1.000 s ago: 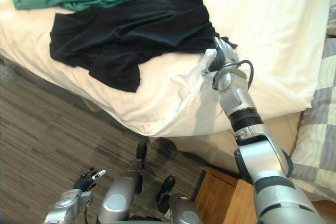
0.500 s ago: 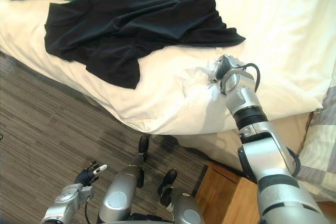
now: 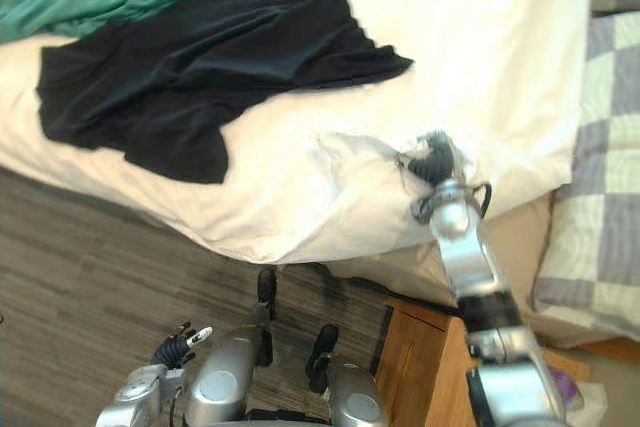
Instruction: Tidy the bed and pick cloth on bed and put in laundry
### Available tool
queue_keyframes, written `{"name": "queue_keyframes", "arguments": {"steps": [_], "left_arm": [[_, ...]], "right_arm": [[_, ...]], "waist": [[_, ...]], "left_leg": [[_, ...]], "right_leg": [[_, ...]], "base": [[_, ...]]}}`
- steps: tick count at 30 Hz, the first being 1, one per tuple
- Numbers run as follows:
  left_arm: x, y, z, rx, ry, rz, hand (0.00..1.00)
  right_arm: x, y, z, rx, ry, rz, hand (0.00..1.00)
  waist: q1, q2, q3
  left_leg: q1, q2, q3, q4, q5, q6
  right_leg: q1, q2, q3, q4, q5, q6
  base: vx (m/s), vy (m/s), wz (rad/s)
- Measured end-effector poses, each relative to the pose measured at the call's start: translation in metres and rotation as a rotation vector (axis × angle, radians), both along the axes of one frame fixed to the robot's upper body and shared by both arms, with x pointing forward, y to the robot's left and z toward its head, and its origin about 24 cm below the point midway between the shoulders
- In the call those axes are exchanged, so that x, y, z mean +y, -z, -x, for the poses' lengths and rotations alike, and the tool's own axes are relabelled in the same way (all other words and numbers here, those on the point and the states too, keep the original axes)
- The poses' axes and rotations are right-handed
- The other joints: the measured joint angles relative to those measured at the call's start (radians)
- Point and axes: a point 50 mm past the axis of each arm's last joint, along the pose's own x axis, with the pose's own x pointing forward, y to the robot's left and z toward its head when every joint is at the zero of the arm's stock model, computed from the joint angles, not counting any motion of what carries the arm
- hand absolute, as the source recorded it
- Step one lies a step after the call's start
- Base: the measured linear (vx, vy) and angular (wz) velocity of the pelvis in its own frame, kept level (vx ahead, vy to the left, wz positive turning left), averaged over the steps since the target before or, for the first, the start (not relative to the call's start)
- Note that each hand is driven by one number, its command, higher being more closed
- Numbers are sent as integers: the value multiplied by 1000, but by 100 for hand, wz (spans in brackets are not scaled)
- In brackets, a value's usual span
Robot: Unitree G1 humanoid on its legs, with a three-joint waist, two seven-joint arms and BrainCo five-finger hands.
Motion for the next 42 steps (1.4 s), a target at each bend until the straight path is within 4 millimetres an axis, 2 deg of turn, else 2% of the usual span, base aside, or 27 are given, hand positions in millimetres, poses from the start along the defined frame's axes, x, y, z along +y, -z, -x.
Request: {"name": "queue_keyframes", "arguments": {"steps": [2, 3, 4, 7, 11, 13, 14, 16, 19, 21, 24, 26, 27, 28, 30, 32, 34, 35, 36, 39, 41, 42], "left_arm": [[3, 4, 15, 40, -24, -20, 0], [3, 5, 18, 47, -28, -24, 0], [4, 6, 21, 56, -33, -27, 0], [1, 9, 31, 69, -27, -35, 0], [-5, 17, 50, 118, -32, -26, 0], [-9, 22, 63, 163, -41, -12, 0], [-11, 23, 65, 173, -36, -12, 0], [-16, 27, 70, 198, -26, -7, 0], [-19, 28, 73, 204, -18, 9, 0], [-19, 28, 74, 205, -19, 11, 0], [-19, 28, 75, 209, -24, 11, 0], [-19, 28, 77, 214, -27, 12, 0], [-20, 28, 81, 221, -40, 18, 0], [-21, 29, 83, 225, -51, 19, 0], [-21, 28, 84, 234, -59, 17, 0], [-21, 27, 86, 232, -61, 17, 0], [-18, 27, 87, 234, -71, 23, 0], [-18, 27, 87, 238, -69, 24, 0], [-16, 26, 87, 251, -35, 14, 0], [-16, 27, 86, 257, -21, 11, 0], [-19, 27, 83, 263, 0, 17, 0], [-21, 28, 82, 266, 7, 19, 0]], "right_arm": [[-9, 34, 36, 77, 84, -128, 100], [-13, 40, 44, 92, 105, -153, 100], [-17, 49, 54, 114, 133, -187, 0], [-21, 75, 85, 176, 193, -314, 0], [-18, 101, 106, 244, 203, -523, 0], [-19, 136, 122, 353, 273, -664, 0], [-21, 145, 127, 380, 308, -689, 0], [-32, 172, 152, 451, 473, -756, 0], [-44, 182, 175, 418, 696, -760, 0], [-48, 181, 184, 349, 820, -775, 0], [-55, 170, 190, 195, 951, -837, 0], [-61, 154, 189, 56, 995, -870, 0], [-67, 141, 189, -31, 1012, -853, 100], [-70, 134, 187, -80, 1016, -843, 100], [-80, 98, 184, -307, 982, -811, 100], [-82, 77, 178, -419, 912, -804, 100], [-79, 46, 160, -556, 711, -830, 100], [-78, 40, 153, -586, 654, -843, 100], [-77, 27, 134, -624, 508, -877, 100], [-71, 12, 104, -642, 279, -955, 100], [-63, 5, 81, -671, 105, -1091, 100], [-61, 4, 77, -681, 76, -1125, 100]], "waist": [[-37, -15, -46], [-45, -15, -55], [-53, -13, -70], [-79, 0, -119], [-95, 29, -170], [-100, 47, -192], [-101, 54, -196], [-105, 70, -219], [-109, 82, -226], [-113, 81, -226], [-113, 82, -227], [-114, 83, -234], [-120, 83, -248], [-122, 85, -253], [-127, 85, -257], [-126, 81, -259], [-126, 80, -259], [-127, 77, -261], [-127, 72, -265], [-126, 74, -267], [-124, 88, -268], [-124, 95, -266]], "left_leg": [[33, 1, 31, 3, -11, 3], [43, 2, 36, 3, -15, 2], [56, 1, 37, 3, -18, 1], [90, 0, 40, 0, -27, -5], [129, 1, 52, -2, -36, -10], [162, 1, 69, -3, -50, -17], [168, 0, 69, -3, -52, -19], [175, 0, 67, -3, -52, -19], [203, -3, 68, -3, -53, -17], [202, -3, 72, -3, -54, -16], [207, -7, 91, -3, -62, -10], [216, -13, 106, -3, -74, -8], [217, -16, 115, -3, -82, -7], [216, -17, 116, -3, -84, -6], [219, -19, 119, -3, -92, -4], [221, -19, 118, -3, -92, -1], [235, -19, 115, -3, -90, 2], [235, -19, 114, -3, -91, 2], [234, -20, 106, -3, -99, -6], [232, -33, 81, -3, -95, -2], [218, -50, 50, -3, -87, 5], [212, -54, 39, -3, -84, 5]], "right_leg": [[15, -3, 32, 0, 0, 1], [22, -3, 36, 0, 0, 1], [32, -4, 40, -1, 0, 5], [64, -7, 43, 0, -6, 21], [104, -6, 53, -14, -8, 25], [136, -6, 71, -42, -12, 31], [144, -6, 71, -48, -13, 31], [157, -6, 70, -61, -19, 41], [189, -7, 70, -70, -23, 48], [190, -8, 71, -73, -23, 48], [189, -13, 81, -74, -22, 50], [191, -21, 93, -74, -22, 56], [191, -27, 95, -74, -13, 58], [193, -28, 95, -74, -8, 67], [201, -32, 93, -73, 6, 82], [201, -32, 92, -70, 10, 87], [205, -34, 92, -56, 10, 87], [205, -34, 92, -56, 10, 87], [205, -34, 93, -58, 10, 86], [209, -41, 74, -59, 1, 75], [209, -48, 47, -61, -20, 65], [208, -50, 39, -61, -23, 62]], "base": [[156, -34, -44], [114, -31, -32], [99, -29, -18], [68, -26, -5], [20, -22, -10], [-33, 3, -24], [-42, 8, -10], [-35, 8, 0], [0, 0, 0], [0, 0, 0], [47, 28, -15], [81, 41, -20], [95, 46, -14], [117, 44, -14], [117, 28, -7], [75, 7, 1], [57, -4, -3], [5, -8, -4], [0, 0, 0], [-18, 1, 24], [-64, 0, 42], [-58, 9, 50]]}}
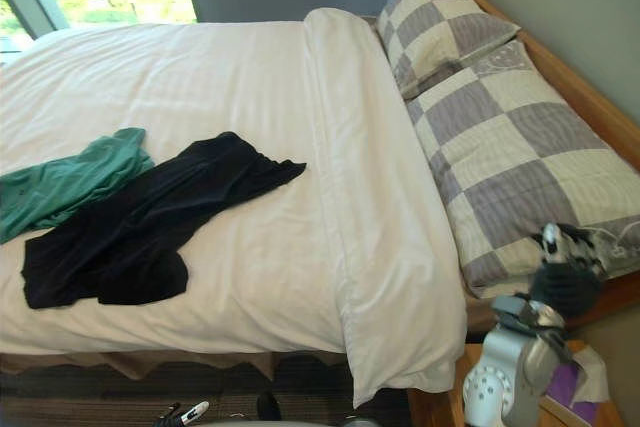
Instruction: Tidy the bed and pick cloth on bed and put in laundry
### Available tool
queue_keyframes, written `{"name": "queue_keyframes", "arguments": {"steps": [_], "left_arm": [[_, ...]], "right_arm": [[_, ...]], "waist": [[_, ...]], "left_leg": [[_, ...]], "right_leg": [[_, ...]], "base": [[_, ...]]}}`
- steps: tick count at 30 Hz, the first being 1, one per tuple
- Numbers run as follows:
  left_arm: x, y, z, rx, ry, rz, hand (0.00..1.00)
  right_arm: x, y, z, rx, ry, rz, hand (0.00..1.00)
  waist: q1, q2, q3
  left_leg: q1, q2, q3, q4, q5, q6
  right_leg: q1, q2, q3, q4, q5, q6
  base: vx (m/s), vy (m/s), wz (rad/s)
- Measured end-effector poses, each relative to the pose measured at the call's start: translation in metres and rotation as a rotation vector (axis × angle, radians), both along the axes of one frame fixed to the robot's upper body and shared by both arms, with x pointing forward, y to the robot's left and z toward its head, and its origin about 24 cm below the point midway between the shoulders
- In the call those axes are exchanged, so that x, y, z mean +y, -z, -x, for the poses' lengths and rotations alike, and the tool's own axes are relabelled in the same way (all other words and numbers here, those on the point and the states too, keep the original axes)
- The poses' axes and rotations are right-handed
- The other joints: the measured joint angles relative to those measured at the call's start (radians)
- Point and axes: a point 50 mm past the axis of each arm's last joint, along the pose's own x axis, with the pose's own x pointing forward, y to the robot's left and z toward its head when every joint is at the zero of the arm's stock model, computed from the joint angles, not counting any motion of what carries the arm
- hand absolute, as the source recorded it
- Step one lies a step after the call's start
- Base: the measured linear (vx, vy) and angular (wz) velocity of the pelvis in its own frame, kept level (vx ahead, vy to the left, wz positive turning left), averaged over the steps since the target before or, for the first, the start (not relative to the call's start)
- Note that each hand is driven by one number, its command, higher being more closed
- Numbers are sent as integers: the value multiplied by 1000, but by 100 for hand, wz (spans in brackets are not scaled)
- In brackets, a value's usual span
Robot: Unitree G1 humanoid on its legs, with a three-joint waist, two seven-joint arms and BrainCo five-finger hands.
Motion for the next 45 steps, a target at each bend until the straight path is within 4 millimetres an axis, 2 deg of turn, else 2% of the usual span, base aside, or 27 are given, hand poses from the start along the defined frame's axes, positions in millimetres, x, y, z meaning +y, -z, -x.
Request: {"name": "queue_keyframes", "arguments": {"steps": [2, 3, 4, 5, 6, 9, 10, 12, 14, 16, 19, 21, 24, 27, 28, 29, 30, 33, 34, 36, 38, 40, 41, 42, 43, 44, 45], "left_arm": [[-6, 1, -1, 13, 31, 15, 0], [-9, 2, -1, 26, 56, 21, 0], [-10, 2, -1, 26, 60, 22, 0], [-12, 2, -3, 26, 71, 27, 0], [-14, 2, -10, 9, 77, 33, 0], [-14, -3, -32, -52, 91, 35, 0], [-14, -4, -38, -67, 100, 34, 0], [-15, -9, -56, -129, 117, 34, 0], [-16, -12, -64, -165, 101, 43, 0], [-18, -14, -70, -194, 94, 50, 0], [-20, -17, -83, -230, 91, 58, 0], [-18, -20, -90, -256, 65, 63, 0], [-29, -25, -103, -314, 33, 101, 0], [-41, -31, -117, -380, 18, 134, 0], [-44, -34, -124, -417, -10, 145, 0], [-44, -35, -125, -422, -14, 145, 0], [-45, -36, -128, -433, -19, 150, 0], [-55, -35, -132, -461, -73, 178, 0], [-56, -34, -131, -461, -78, 179, 0], [-54, -30, -127, -457, -117, 175, 0], [-50, -27, -123, -439, -142, 160, 0], [-46, -23, -118, -417, -174, 138, 0], [-43, -21, -115, -399, -187, 125, 0], [-41, -20, -114, -390, -203, 122, 0], [-40, -19, -112, -377, -215, 122, 0], [-37, -14, -106, -345, -236, 118, 0], [-33, -12, -102, -327, -253, 112, 0]], "right_arm": [[6, 1, -16, -53, -64, -83, 100], [9, 3, -27, -69, -94, -140, 100], [9, 3, -30, -75, -99, -151, 100], [9, 0, -40, -91, -116, -181, 100], [7, -10, -56, -114, -123, -200, 100], [-1, -28, -79, -142, -117, -230, 100], [-3, -30, -83, -144, -111, -238, 100], [-11, -26, -89, -123, -87, -282, 100], [-12, -12, -88, -78, -77, -316, 100], [-10, 0, -84, -61, -82, -337, 100], [-1, -2, -75, -127, -110, -301, 100], [6, 6, -70, -122, -124, -303, 100], [14, 21, -56, -125, -132, -299, 100], [20, 40, -38, -95, -145, -284, 100], [20, 54, -27, -64, -140, -288, 100], [20, 57, -24, -53, -135, -292, 100], [17, 71, -14, -5, -109, -311, 100], [2, 138, 45, 237, 63, -460, 100], [2, 142, 50, 252, 75, -473, 100], [7, 162, 81, 334, 127, -518, 100], [10, 170, 95, 371, 150, -538, 100], [13, 174, 101, 397, 159, -548, 100], [14, 178, 106, 427, 161, -542, 0], [16, 179, 107, 454, 158, -526, 0], [17, 181, 108, 476, 153, -512, 0], [20, 183, 108, 530, 130, -476, 0], [23, 187, 110, 627, 98, -410, 0]], "waist": [[5, 18, 5], [28, 39, 8], [30, 42, 11], [31, 55, 21], [36, 72, 52], [42, 95, 135], [43, 99, 151], [46, 114, 231], [46, 120, 268], [47, 123, 274], [42, 123, 275], [34, 109, 284], [27, 94, 294], [4, 76, 303], [-9, 52, 317], [-10, 48, 319], [-10, 38, 317], [-19, 34, 316], [-22, 34, 316], [-34, 23, 309], [-34, 0, 281], [-32, -17, 253], [-29, -25, 233], [-28, -23, 227], [-27, -17, 218], [-28, -12, 201], [-31, -19, 190]], "left_leg": [[-28, -6, -19, 0, 12, 4], [-52, -5, -26, 0, 21, 9], [-59, -5, -28, 1, 23, 10], [-88, -4, -32, 1, 34, 16], [-119, -1, -32, 2, 46, 18], [-176, 3, -32, 6, 65, 19], [-191, 3, -32, 7, 70, 19], [-219, -7, -28, 7, 79, 19], [-225, -29, -22, 7, 79, 20], [-248, -49, -4, 8, 74, 24], [-269, -61, 30, 9, 68, 31], [-276, -60, 49, 55, 38, 32], [-276, -45, 88, 119, -14, 30], [-272, -26, 124, 149, -51, 25], [-257, -14, 148, 164, -73, 21], [-254, -12, 152, 166, -77, 21], [-253, -5, 164, 180, -90, 18], [-229, 21, 198, 195, -125, 9], [-224, 23, 203, 194, -126, 8], [-179, 41, 242, 192, -139, 3], [-153, 53, 257, 191, -146, -5], [-131, 73, 270, 190, -146, -5], [-114, 85, 271, 194, -145, -4], [-88, 112, 261, 198, -145, -4], [-81, 125, 257, 197, -145, -4], [-66, 145, 255, 198, -145, -4], [-45, 144, 250, 197, -146, -9]], "right_leg": [[-21, -8, -18, 6, -7, -5], [-48, -7, -20, 15, -5, -7], [-55, -7, -22, 19, -5, -7], [-86, -7, -31, 33, -5, -9], [-128, -7, -31, 61, -5, -9], [-205, -9, -23, 120, -9, -15], [-226, -11, -22, 134, -12, -18], [-283, -28, -10, 198, -34, -13], [-322, -56, 5, 265, -67, -8], [-382, -82, 30, 330, -99, 1], [-444, -105, 60, 385, -121, 2], [-444, -115, 71, 400, -133, -1], [-438, -113, 102, 405, -141, -7], [-429, -101, 124, 386, -141, -7], [-412, -93, 142, 369, -139, -5], [-409, -92, 145, 368, -138, -5], [-408, -87, 153, 361, -134, 1], [-383, -65, 166, 327, -102, 16], [-379, -63, 166, 326, -99, 17], [-341, -49, 165, 313, -80, 27], [-319, -38, 162, 309, -69, 27], [-291, -19, 150, 300, -41, 30], [-277, -8, 135, 323, -28, 26], [-327, 9, 140, 441, -20, 8], [-345, 19, 135, 471, -49, 2], [-350, 26, 135, 407, -96, 1], [-337, 8, 135, 283, -69, 2]], "base": [[-51, 25, 38], [-31, 19, 17], [-37, 13, 22], [-37, 12, 21], [-59, 18, 17], [-57, 18, 3], [-53, 24, 7], [-30, 22, 5], [0, 11, 2], [32, 19, -8], [51, -22, -21], [49, -62, -17], [63, -94, -37], [108, -78, -41], [84, -50, -35], [106, -57, -44], [115, -55, -31], [184, -44, -38], [192, -25, -31], [180, -41, -29], [173, -68, -16], [182, -76, 10], [177, -81, 28], [161, -90, 31], [149, -108, 29], [131, -118, 40], [139, -135, 44]]}}
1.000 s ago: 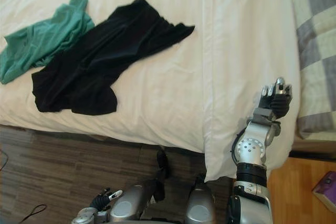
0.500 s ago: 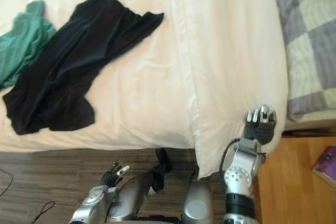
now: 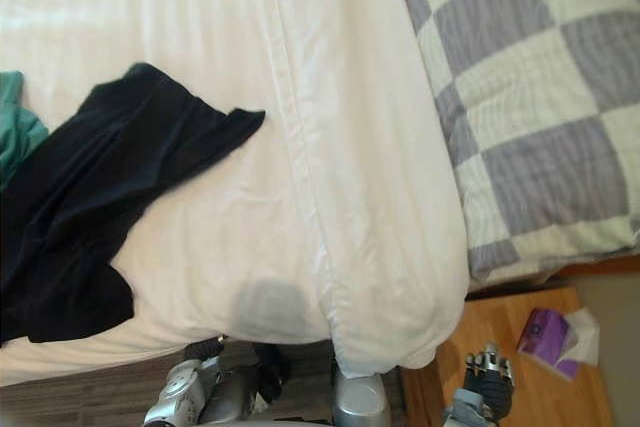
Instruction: Tidy the bed and pick cloth on bed and put in laundry
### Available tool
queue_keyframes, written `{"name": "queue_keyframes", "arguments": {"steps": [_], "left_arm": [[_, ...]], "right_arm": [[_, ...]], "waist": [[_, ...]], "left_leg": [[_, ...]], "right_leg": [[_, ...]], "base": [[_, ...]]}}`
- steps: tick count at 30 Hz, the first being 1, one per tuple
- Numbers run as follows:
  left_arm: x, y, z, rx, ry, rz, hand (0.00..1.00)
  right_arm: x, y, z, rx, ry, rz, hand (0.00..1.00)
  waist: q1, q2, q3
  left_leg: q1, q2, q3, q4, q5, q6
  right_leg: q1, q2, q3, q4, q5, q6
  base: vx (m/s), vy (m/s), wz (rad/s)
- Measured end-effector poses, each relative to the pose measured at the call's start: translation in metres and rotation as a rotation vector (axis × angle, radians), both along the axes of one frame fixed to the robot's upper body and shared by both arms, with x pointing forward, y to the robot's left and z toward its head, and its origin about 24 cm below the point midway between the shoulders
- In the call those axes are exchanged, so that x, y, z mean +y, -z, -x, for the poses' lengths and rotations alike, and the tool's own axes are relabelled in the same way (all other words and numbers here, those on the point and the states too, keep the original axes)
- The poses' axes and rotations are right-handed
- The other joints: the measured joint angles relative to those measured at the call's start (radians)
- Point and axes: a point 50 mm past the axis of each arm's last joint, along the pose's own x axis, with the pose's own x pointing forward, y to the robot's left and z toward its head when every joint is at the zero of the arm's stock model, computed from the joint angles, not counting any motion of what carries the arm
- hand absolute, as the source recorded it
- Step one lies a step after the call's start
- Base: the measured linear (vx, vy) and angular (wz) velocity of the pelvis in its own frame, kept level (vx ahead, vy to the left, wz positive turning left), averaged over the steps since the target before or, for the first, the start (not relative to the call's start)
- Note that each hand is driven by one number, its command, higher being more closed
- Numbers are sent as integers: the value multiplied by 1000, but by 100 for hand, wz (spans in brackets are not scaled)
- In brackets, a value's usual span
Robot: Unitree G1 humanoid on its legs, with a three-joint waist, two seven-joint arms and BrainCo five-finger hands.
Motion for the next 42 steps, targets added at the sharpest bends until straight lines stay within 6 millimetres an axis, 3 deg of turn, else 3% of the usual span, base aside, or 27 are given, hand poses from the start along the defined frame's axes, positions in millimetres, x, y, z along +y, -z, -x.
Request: {"name": "queue_keyframes", "arguments": {"steps": [1, 2, 5, 6, 9, 12, 15, 19, 22, 24, 26, 28, 29, 30, 32, 33, 34, 35, 36, 37, 38, 39, 41, 42], "left_arm": [[2, 1, 2, 9, -3, -3, 0], [5, 4, 8, 37, -9, -6, 0], [5, 11, 24, 102, 3, 1, 0], [7, 14, 33, 131, 11, -7, 0], [11, 18, 48, 193, 60, -35, 0], [18, 22, 58, 247, 95, -50, 0], [22, 22, 61, 260, 127, -51, 0], [21, 23, 62, 267, 139, -49, 0], [20, 23, 59, 260, 141, -64, 0], [18, 21, 53, 239, 169, -83, 0], [18, 21, 53, 232, 170, -80, 0], [20, 20, 52, 213, 161, -79, 0], [21, 19, 53, 194, 144, -78, 0], [22, 19, 54, 183, 130, -70, 0], [26, 16, 53, 119, 50, -44, 0], [28, 15, 53, 105, 33, -38, 0], [26, 16, 53, 93, 25, -15, 0], [23, 16, 52, 90, 42, 6, 0], [18, 15, 43, 74, 93, 27, 0], [22, 13, 34, 62, 117, 30, 0], [24, 13, 34, 69, 140, 36, 0], [23, 15, 39, 76, 132, 75, 0], [23, 17, 47, 82, 73, 149, 0], [23, 17, 49, 78, 26, 202, 0]], "right_arm": [[2, 3, 2, 47, -36, 19, 0], [8, 11, 6, 137, -108, 43, 0], [17, 27, 15, 333, -306, 114, 0], [21, 31, 17, 389, -376, 136, 0], [22, 41, 27, 495, -481, 142, 0], [17, 50, 40, 596, -595, 122, 0], [23, 57, 47, 647, -671, 74, 0], [29, 62, 44, 688, -749, 42, 0], [32, 65, 41, 728, -824, 19, 0], [32, 67, 46, 771, -858, -5, 0], [36, 70, 50, 789, -861, -45, 0], [36, 70, 50, 793, -852, -63, 0], [30, 69, 51, 799, -835, -61, 0], [26, 69, 53, 805, -816, -63, 0], [3, 65, 63, 828, -718, -59, 0], [-2, 64, 66, 833, -695, -54, 0], [-11, 63, 75, 862, -657, -61, 0], [-14, 63, 85, 883, -623, -76, 0], [-11, 65, 101, 901, -540, -127, 0], [-1, 69, 111, 920, -492, -188, 0], [13, 73, 117, 931, -483, -240, 0], [29, 77, 118, 922, -518, -277, 0], [55, 82, 118, 928, -616, -316, 0], [62, 83, 116, 941, -659, -311, 0]], "waist": [[0, -12, -11], [-2, -13, -29], [4, 37, -65], [4, 35, -85], [3, 28, -139], [9, 12, -167], [19, 0, -175], [20, 3, -177], [19, 4, -172], [17, 30, -155], [15, 21, -151], [11, 19, -150], [-3, 18, -149], [-5, 18, -149], [-15, 19, -150], [-26, 20, -150], [-45, 26, -151], [-58, 32, -154], [-53, 20, -151], [-41, -3, -145], [-34, -1, -149], [-32, 18, -158], [-27, 13, -158], [-24, 15, -159]], "left_leg": [[6, -8, -3, 0, -4, -14], [21, -12, -17, -6, -27, -58], [81, 14, -43, -68, -2, -106], [101, 17, -58, -88, 7, -113], [110, 16, -73, -111, 18, -116], [125, 15, -97, -119, 27, -113], [139, 8, -99, -120, 35, -106], [147, -5, -112, -127, 37, -103], [94, 21, -115, 28, -20, -91], [64, 41, -143, 125, -59, -79], [58, 40, -156, 153, -90, -75], [16, 77, -173, 281, -138, -68], [-15, 152, -199, 388, -168, -71], [-23, 189, -208, 418, -170, -74], [-47, 329, -238, 463, -169, -76], [-55, 359, -239, 467, -169, -75], [-61, 401, -221, 454, -155, -120], [-65, 400, -215, 425, -135, -210], [-79, 355, -226, 452, -137, -278], [-80, 308, -216, 486, -175, -264], [-89, 278, -212, 507, -216, -238], [-91, 260, -192, 501, -238, -202], [-70, 227, -165, 446, -232, -164], [-47, 196, -148, 374, -210, -132]], "right_leg": [[11, -11, 0, -64, 58, -6], [28, -28, -3, -90, 87, 14], [92, 11, -55, -111, 89, 10], [115, 20, -64, -126, 89, 10], [141, 26, -84, -168, 95, 5], [213, 33, -108, -270, 143, 5], [262, 34, -109, -344, 180, 9], [271, 30, -106, -364, 190, 7], [272, 4, -119, -317, 174, 10], [265, -11, -140, -250, 143, 15], [246, -35, -144, -195, 107, 10], [234, -55, -137, -151, 77, 11], [229, -79, -127, -114, 55, 38], [222, -90, -115, -97, 48, 47], [166, -145, -72, -13, 23, 94], [157, -160, -69, -1, 21, 110], [157, -193, -74, 0, 33, 144], [164, -222, -84, -10, 48, 159], [185, -284, -92, -32, 91, 172], [199, -337, -75, -44, 167, 160], [182, -361, -78, -42, 268, 64], [144, -366, -115, -26, 367, -105], [120, -335, -195, 69, 268, -29], [115, -278, -250, 94, 216, 5]], "base": [[146, -181, 60], [123, -160, 49], [98, -140, 33], [54, -86, 15], [40, -55, 13], [10, 5, 18], [-49, 9, 0], [-113, 6, 0], [-132, 3, 6], [-153, 1, 28], [-158, 41, 21], [-125, 67, 7], [-80, 96, -2], [-100, 223, -15], [-76, 400, -26], [-23, 514, 2], [17, 594, 31], [49, 833, 51], [94, 883, 37], [76, 777, 24], [85, 763, 1], [78, 749, 9], [138, 610, 17], [216, 441, 13]]}}
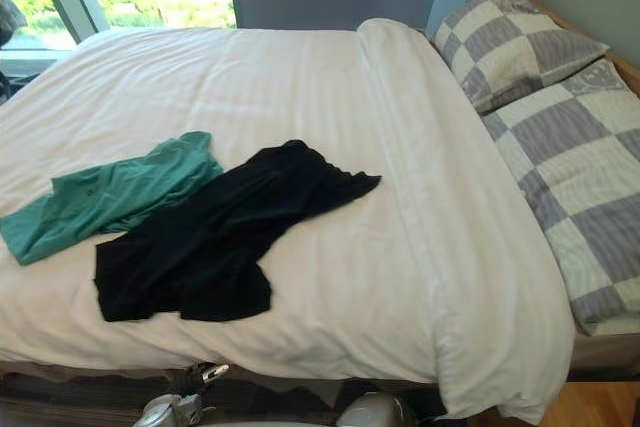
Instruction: Tidy the bed and pick cloth on bed and put in laundry
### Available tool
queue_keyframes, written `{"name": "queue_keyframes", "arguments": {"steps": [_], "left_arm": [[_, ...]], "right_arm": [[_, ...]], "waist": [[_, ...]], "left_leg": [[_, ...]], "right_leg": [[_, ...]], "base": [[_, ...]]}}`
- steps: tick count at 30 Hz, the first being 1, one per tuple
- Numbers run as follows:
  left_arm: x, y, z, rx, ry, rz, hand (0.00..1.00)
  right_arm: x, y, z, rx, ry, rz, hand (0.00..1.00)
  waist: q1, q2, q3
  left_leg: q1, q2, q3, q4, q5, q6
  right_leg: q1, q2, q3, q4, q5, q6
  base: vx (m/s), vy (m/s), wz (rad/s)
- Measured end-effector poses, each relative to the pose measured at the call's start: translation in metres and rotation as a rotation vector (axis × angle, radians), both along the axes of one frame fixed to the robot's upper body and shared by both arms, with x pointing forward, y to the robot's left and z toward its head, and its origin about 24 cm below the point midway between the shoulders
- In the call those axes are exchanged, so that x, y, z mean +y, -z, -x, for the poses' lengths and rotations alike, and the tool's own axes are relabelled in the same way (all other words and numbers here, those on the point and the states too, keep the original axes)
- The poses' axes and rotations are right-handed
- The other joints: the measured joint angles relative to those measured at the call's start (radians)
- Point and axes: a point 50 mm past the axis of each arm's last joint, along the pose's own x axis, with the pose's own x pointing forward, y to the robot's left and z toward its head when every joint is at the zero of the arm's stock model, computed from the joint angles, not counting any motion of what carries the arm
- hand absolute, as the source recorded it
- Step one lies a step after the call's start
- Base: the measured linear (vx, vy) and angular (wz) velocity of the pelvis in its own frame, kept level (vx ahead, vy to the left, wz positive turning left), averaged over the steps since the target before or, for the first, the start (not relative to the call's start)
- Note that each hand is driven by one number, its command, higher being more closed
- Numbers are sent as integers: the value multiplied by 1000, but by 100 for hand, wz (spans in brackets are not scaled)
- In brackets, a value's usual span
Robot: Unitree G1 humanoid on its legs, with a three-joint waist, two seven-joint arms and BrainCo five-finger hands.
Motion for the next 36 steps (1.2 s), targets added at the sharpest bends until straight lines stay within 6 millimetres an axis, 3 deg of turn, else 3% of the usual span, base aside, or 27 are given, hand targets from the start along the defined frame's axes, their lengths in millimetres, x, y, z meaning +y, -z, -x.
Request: {"name": "queue_keyframes", "arguments": {"steps": [2, 3, 4, 5, 6, 8, 9, 11, 13, 14, 15, 16, 17, 19, 20, 21, 22, 23, 24, 25, 26, 27, 28, 30, 31, 34, 36], "left_arm": [[4, 2, 7, 32, -46, 28, 0], [6, 2, 7, 44, -37, 25, 0], [6, 2, 8, 53, -13, 15, 0], [-1, 3, 6, 63, 78, -14, 0], [-1, 2, 1, 47, 147, -57, 0], [-11, 0, -9, 13, 252, -128, 0], [-17, -3, -16, -23, 293, -216, 0], [-16, -8, -27, -66, 281, -272, 0], [-11, -11, -29, -82, 284, -312, 0], [-10, -11, -29, -84, 296, -318, 0], [-12, -10, -27, -80, 317, -324, 0], [-12, -10, -26, -88, 329, -335, 0], [-9, -10, -25, -82, 337, -356, 0], [-1, -11, -24, -78, 342, -394, 0], [2, -12, -23, -73, 329, -406, 0], [2, -11, -21, -63, 316, -403, 0], [-1, -7, -14, -30, 299, -398, 0], [-5, -5, -11, -9, 303, -391, 0], [-5, -5, -11, -5, 320, -397, 0], [-4, -4, -13, 12, 391, -425, 0], [-2, -5, -18, 16, 410, -436, 0], [1, -6, -19, 21, 404, -444, 0], [-1, -5, -18, 27, 401, -440, 0], [2, -4, -15, 46, 405, -454, 0], [1, -4, -15, 44, 401, -450, 0], [-9, -5, -20, 33, 407, -417, 0], [-13, -4, -20, 52, 418, -406, 0]], "right_arm": [[-1, 0, -5, -10, -59, 8, 0], [-2, 0, -9, -24, -101, 19, 0], [-2, -1, -11, -32, -124, 24, 0], [-5, -2, -19, -63, -171, 43, 0], [-10, -3, -23, -79, -211, 63, 0], [-17, -6, -39, -133, -288, 97, 0], [-24, -9, -46, -156, -397, 123, 0], [-32, -12, -53, -157, -486, 145, 0], [-35, -14, -64, -176, -510, 156, 0], [-35, -14, -65, -181, -504, 156, 0], [-37, -16, -67, -193, -487, 159, 0], [-38, -16, -68, -194, -487, 157, 0], [-35, -15, -69, -181, -483, 149, 0], [-30, -12, -62, -149, -468, 144, 0], [-30, -12, -63, -147, -476, 143, 0], [-33, -13, -63, -149, -490, 145, 0], [-43, -15, -61, -153, -521, 145, 0], [-47, -17, -62, -157, -567, 141, 0], [-46, -16, -63, -160, -581, 143, 0], [-42, -16, -65, -171, -583, 149, 0], [-40, -15, -67, -172, -585, 157, 0], [-38, -14, -67, -164, -617, 157, 0], [-37, -14, -68, -164, -650, 160, 0], [-29, -14, -75, -185, -774, 158, 0], [-24, -13, -77, -195, -804, 154, 0], [-23, -15, -86, -217, -845, 168, 0], [-21, -15, -88, -224, -841, 173, 0]], "waist": [[1, 2, 0], [-2, 3, 1], [-3, 4, 2], [-3, 0, 2], [0, -9, 7], [-11, 27, 30], [-8, 32, 39], [1, 31, 51], [5, 32, 66], [4, 31, 67], [-2, 38, 63], [2, 32, 61], [1, 2, 51], [0, -39, 31], [14, -47, 33], [32, -24, 29], [28, 11, 23], [29, 29, 21], [31, 37, 14], [12, 25, 19], [24, 3, 29], [53, -14, 29], [61, -16, 29], [46, -13, 28], [43, -10, 27], [37, 1, 28], [25, -2, 27]], "left_leg": [[51, -53, 22, -134, 56, 30], [75, -84, 30, -215, 91, 44], [83, -100, 30, -246, 104, 49], [80, -156, 28, -288, 126, 56], [75, -189, 33, -286, 127, 56], [70, -211, 31, -246, 126, 55], [-5, -194, 29, -41, 116, 47], [-123, -108, 38, 242, 90, 34], [-149, -4, 62, 246, 54, 63], [-145, 11, 58, 202, 72, 83], [-128, 37, 41, 75, 184, 130], [-115, -3, -14, 23, 183, 72], [-97, -78, -27, -23, 181, 69], [-128, -135, -85, 28, 178, 59], [-173, -117, -174, 160, 129, 55], [-173, -89, -226, 173, 112, 42], [-143, -19, -312, 146, 107, 21], [-97, 10, -345, 109, 53, -60], [-82, 5, -324, 113, 6, -73], [-56, -1, -268, 113, -62, -90], [-32, -11, -208, 117, -77, -80], [10, -20, -115, 90, -78, -56], [32, -27, -85, 67, -73, -49], [82, -67, -20, -77, -12, -38], [79, -90, -16, -132, 24, -23], [35, -161, -45, -213, 111, 38], [5, -197, -116, -231, 153, 53]], "right_leg": [[-6, 132, -53, -1, -82, 31], [-9, 248, -47, -43, -105, 20], [-6, 305, -37, -86, -113, 14], [19, 391, 6, -231, -129, -16], [40, 366, 8, -261, -142, -74], [56, 330, 1, -243, -154, -69], [86, 291, -10, -225, -171, -58], [111, 276, -27, -219, -182, -70], [119, 242, -43, -160, -197, -49], [116, 227, -42, -136, -205, -37], [93, 202, -23, -87, -224, -5], [62, 175, 17, -51, -244, 22], [32, 138, 94, -46, -257, 42], [27, 81, 201, -98, -234, 64], [25, 70, 267, -130, -216, 97], [23, 87, 297, -137, -205, 113], [11, 113, 354, -138, -193, 135], [-14, 119, 416, -124, -180, 159], [-26, 113, 442, -127, -166, 160], [-43, 97, 448, -140, -105, 158], [-77, 77, 443, -137, -41, 121], [-121, 62, 371, -142, 45, 12], [-132, 59, 300, -142, 61, -9], [-123, 100, 73, -124, 54, -7], [-123, 132, 48, -100, 27, -5], [-123, 180, 63, -12, -121, 7], [-105, 193, 123, -3, -176, 22]], "base": [[231, 412, 2], [142, 244, 5], [211, 261, 25], [158, 149, 27], [178, 178, 31], [149, 167, 54], [177, 183, 87], [117, 176, 49], [73, 217, 4], [65, 250, 2], [49, 303, -14], [63, 357, -32], [47, 299, -35], [28, 199, -41], [5, 124, -84], [35, 130, -125], [21, 278, -138], [-15, 374, -131], [-82, 511, -112], [-130, 544, -98], [-224, 663, -155], [-244, 528, -163], [-294, 465, -168], [-251, 336, -81], [-166, 220, -11], [-107, 125, 37], [-107, -46, 101]]}}
